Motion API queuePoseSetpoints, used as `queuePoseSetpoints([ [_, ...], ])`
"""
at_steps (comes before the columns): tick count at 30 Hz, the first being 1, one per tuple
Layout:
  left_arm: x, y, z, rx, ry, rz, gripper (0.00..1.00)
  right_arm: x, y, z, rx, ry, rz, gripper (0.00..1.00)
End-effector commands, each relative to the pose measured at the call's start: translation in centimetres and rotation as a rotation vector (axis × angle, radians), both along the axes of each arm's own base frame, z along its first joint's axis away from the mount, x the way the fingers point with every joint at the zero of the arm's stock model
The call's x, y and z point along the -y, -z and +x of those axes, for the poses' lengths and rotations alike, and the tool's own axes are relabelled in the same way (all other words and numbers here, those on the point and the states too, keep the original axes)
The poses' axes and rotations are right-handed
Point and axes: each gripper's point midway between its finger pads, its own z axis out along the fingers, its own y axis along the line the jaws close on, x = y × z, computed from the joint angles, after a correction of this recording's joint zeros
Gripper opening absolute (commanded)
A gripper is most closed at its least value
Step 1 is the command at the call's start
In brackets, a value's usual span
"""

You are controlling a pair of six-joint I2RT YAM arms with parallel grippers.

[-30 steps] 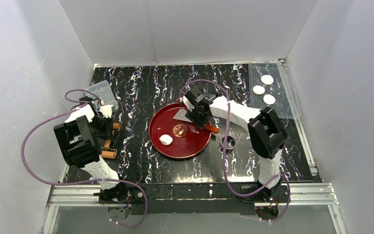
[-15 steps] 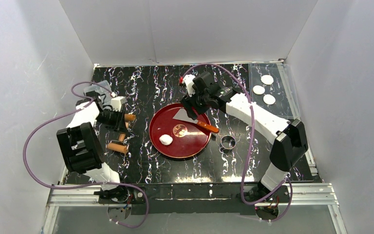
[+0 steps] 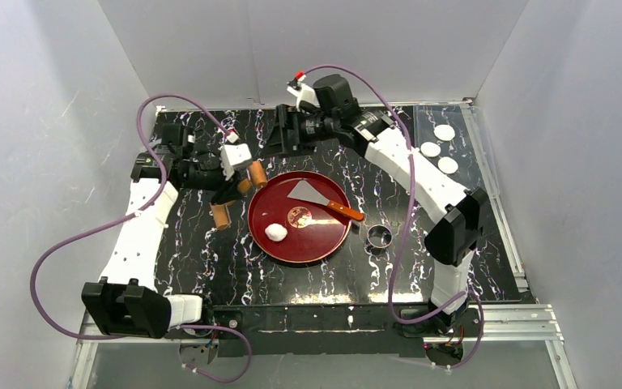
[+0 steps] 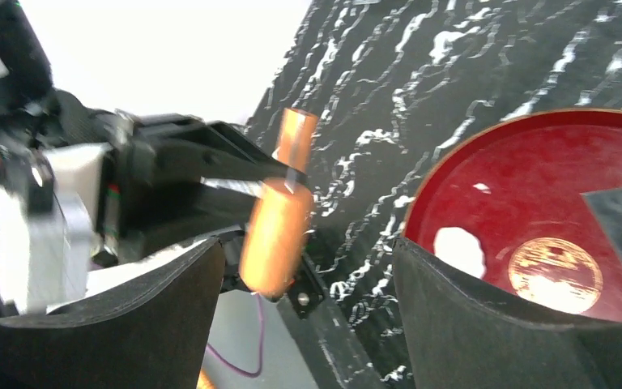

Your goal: Roll out the dumpling wrappers from the dough

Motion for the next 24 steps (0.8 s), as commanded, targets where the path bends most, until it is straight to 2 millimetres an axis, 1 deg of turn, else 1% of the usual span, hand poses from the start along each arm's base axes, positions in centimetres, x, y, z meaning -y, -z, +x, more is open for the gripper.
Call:
queuePoseSetpoints([
  [1,2.2,-1.8,-0.8,0.079,0.104,-0.026,0.00,-3.2,-2.2,-1.9,-0.071,-0.046,0.070,0.82],
  [5,2.6,-1.9,-0.5,0.093,0.115,-0.018,0.00,-4.6,-1.2,-2.7,-0.095,-0.067,0.047,0.82],
  [9,2.7,-2.1,-0.2,0.107,0.102,-0.016,0.00,-4.6,0.7,-2.6,-0.153,-0.038,-0.003,0.79],
  [14,3.0,-1.7,0.2,0.123,0.087,-0.016,0.00,-4.6,1.0,-2.5,-0.147,-0.026,-0.006,0.79],
  [16,3.1,-1.7,0.7,0.131,0.069,-0.014,0.00,-4.9,1.1,-2.8,-0.157,-0.038,-0.004,0.78],
  [20,3.2,-2.9,2.9,0.169,0.005,-0.027,0.00,-5.1,1.2,-2.8,-0.171,-0.043,-0.005,0.76],
  [22,3.5,-3.4,3.4,0.178,0.002,-0.041,0.00,-5.2,1.2,-2.8,-0.173,-0.045,-0.003,0.73],
  [24,3.6,-3.4,3.5,0.180,0.004,-0.045,0.00,-5.2,1.4,-2.8,-0.180,-0.045,-0.006,0.68],
])
